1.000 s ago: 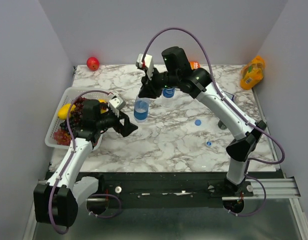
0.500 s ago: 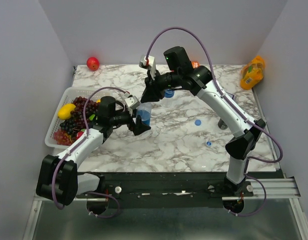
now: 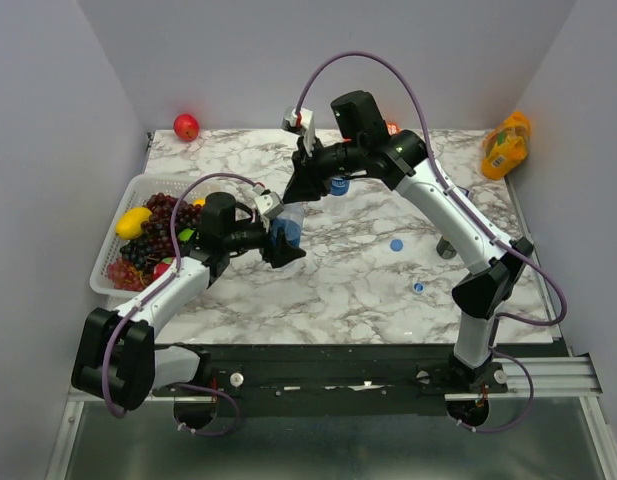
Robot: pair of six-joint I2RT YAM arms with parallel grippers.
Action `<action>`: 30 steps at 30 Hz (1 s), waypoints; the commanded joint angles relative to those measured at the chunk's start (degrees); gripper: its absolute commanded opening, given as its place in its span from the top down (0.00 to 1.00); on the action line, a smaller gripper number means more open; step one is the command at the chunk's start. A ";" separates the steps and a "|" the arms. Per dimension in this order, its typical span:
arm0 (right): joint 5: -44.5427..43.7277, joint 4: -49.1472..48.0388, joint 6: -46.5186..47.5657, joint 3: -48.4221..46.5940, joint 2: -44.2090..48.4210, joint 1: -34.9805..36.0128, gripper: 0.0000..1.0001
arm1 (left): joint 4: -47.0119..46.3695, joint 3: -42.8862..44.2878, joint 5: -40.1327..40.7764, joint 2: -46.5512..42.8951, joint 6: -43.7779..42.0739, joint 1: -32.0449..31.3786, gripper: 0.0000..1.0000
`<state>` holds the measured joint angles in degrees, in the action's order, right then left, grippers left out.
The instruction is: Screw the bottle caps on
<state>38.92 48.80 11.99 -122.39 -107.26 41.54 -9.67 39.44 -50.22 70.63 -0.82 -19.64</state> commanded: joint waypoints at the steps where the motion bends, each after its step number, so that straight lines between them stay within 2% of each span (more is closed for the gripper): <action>1: 0.99 -0.63 -1.97 1.53 0.56 0.21 0.99 | -2.54 1.25 -0.67 0.56 2.91 -0.31 0.33; 3: 0.64 -0.63 -2.49 2.06 0.74 0.03 0.99 | -3.33 1.08 -0.32 0.47 4.24 -0.14 0.40; 4: 0.29 -0.54 -2.76 2.33 0.83 -0.05 0.99 | -3.34 0.99 0.29 0.47 4.94 -0.14 0.52; 5: 0.46 -0.20 -2.93 2.16 1.00 -0.14 0.98 | -3.34 0.99 1.77 0.39 7.39 -0.14 0.57; 6: 0.11 0.42 -2.67 1.46 0.92 -0.49 0.76 | -3.16 0.81 1.79 0.30 8.28 0.04 0.58; 7: -0.59 2.77 -2.24 0.58 0.92 -0.58 0.63 | -3.16 0.64 1.79 -0.23 9.16 0.39 0.58; 8: -2.60 3.84 -1.97 -0.99 1.09 -1.19 0.54 | -3.16 0.38 1.96 -0.67 10.04 0.56 0.58; 9: -3.40 4.55 -1.36 -1.27 2.57 -1.81 0.40 | -2.90 -0.32 2.57 -1.37 10.22 0.74 0.59; 10: -3.76 5.86 -0.92 -1.27 3.46 -2.77 0.36 | -2.46 -0.59 3.01 -2.68 10.14 1.26 0.59; 14: -5.33 8.50 5.39 3.28 9.69 -8.83 0.31 | 2.45 -1.56 5.73 -5.94 6.19 2.50 0.59; 19: -11.49 8.60 27.01 24.97 17.96 -15.51 0.29 | 9.05 -2.17 13.02 -9.54 -2.41 2.68 0.80; 21: -12.63 7.81 33.41 30.78 19.28 -18.58 0.29 | 9.58 -2.18 14.61 -10.07 -4.18 2.68 0.82; 22: -13.33 6.67 34.93 35.07 19.20 -19.30 0.30 | 10.98 -2.00 15.14 -10.42 -5.58 2.68 0.86; 25: -14.75 5.35 38.28 38.71 15.52 -22.55 0.30 | 13.71 -1.21 15.32 -10.69 -7.44 2.59 0.92; 28: -15.62 5.26 39.16 37.67 8.84 -25.10 0.30 | 17.13 -0.16 15.24 -10.87 -9.81 2.59 1.00; 30: -17.11 4.82 40.56 37.13 5.16 -25.54 0.30 | 19.85 0.46 14.97 -10.95 -11.65 2.50 1.00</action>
<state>25.65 54.35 46.39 -84.90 -96.92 17.69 3.27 38.02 -36.73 60.84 -6.72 -17.19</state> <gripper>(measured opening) 0.697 0.644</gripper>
